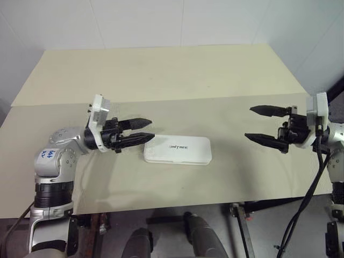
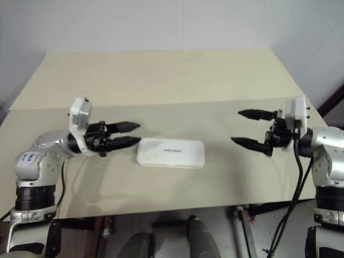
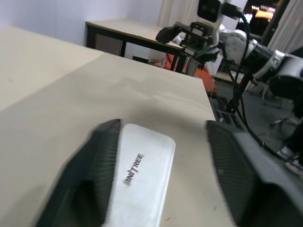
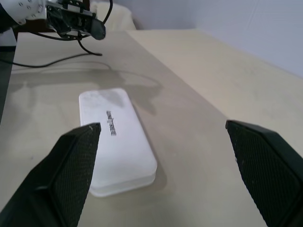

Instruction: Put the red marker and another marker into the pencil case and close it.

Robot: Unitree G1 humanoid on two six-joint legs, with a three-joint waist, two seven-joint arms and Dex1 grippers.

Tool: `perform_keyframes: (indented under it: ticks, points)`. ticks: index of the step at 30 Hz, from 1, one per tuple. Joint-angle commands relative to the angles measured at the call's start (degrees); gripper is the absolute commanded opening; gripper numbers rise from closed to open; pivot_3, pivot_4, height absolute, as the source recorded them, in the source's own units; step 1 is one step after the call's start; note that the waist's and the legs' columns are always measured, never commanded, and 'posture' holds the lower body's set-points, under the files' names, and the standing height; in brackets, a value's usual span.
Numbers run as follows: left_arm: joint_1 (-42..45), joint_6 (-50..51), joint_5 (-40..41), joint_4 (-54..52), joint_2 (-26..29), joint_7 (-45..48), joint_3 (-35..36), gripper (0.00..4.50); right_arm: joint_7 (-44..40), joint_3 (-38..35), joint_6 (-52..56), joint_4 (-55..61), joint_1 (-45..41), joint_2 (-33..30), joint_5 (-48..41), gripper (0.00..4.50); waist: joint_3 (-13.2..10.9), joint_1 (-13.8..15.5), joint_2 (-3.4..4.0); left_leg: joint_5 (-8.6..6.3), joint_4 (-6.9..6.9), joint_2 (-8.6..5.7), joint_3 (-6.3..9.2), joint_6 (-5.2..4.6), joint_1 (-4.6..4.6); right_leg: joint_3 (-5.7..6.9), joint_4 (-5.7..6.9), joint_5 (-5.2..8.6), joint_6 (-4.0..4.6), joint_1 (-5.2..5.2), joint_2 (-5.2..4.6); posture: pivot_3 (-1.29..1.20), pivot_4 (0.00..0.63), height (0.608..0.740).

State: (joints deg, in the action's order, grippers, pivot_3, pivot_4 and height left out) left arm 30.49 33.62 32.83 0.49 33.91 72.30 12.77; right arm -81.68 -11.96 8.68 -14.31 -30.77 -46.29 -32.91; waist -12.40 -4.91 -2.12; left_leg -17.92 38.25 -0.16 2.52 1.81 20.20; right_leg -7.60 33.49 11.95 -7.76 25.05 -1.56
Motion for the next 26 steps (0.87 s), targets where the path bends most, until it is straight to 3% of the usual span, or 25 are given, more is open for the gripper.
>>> perform_keyframes:
  ticks: [1, 7, 12, 19, 26]
  points:
    - [0.14, -3.57, 2.38, 2.42, 2.45, 4.79, 1.58, 4.39, -1.24, 0.01, -1.21, -0.66, -1.61, 0.38, 0.20, 4.50, 0.00, -0.01, 0.00, 0.00, -0.02, 0.01, 0.00, 0.00, 0.00, 0.01, 0.01, 0.01, 0.01, 0.00, 0.00, 0.00, 0.150, 0.740]
    - [1.36, -7.88, -0.41, 11.00, 8.70, 12.54, -1.53, 4.48, -1.28, 0.61, -1.55, -1.07, -2.42, 0.91, 1.06, 4.50, -0.01, -0.11, 0.01, -0.02, -0.11, 0.02, 0.00, 0.01, 0.04, 0.02, 0.11, 0.00, 0.01, 0.15, -0.01, 0.00, 0.150, 0.740]
    - [2.96, -6.59, -4.08, 16.76, 11.35, 8.70, -3.57, 4.48, 0.21, 0.35, -0.75, 0.90, -2.07, 1.30, 0.90, 4.50, -0.01, -0.04, 0.01, -0.02, -0.09, 0.02, 0.02, 0.01, 0.06, 0.03, 0.15, 0.00, 0.01, 0.18, -0.02, 0.00, 0.150, 0.740]
    - [-1.48, -6.89, -1.25, 13.33, 15.17, 14.85, -2.05, 4.48, 3.10, -1.36, -1.46, 4.52, 2.02, 2.24, 0.35, 4.50, -0.01, -0.15, 0.01, -0.04, -0.17, 0.06, 0.01, 0.04, 0.13, 0.04, 0.24, 0.02, 0.04, 0.32, -0.02, 0.00, 0.150, 0.740]
    - [2.06, -10.97, -3.74, 19.55, 18.27, 16.39, -3.39, 4.48, 6.61, -2.80, -2.53, 8.15, 4.99, 3.55, -0.50, 4.50, -0.01, 0.04, 0.02, -0.03, -0.11, 0.05, 0.01, 0.02, 0.13, 0.10, 0.33, 0.09, 0.17, 0.38, -0.01, 0.00, 0.150, 0.740]
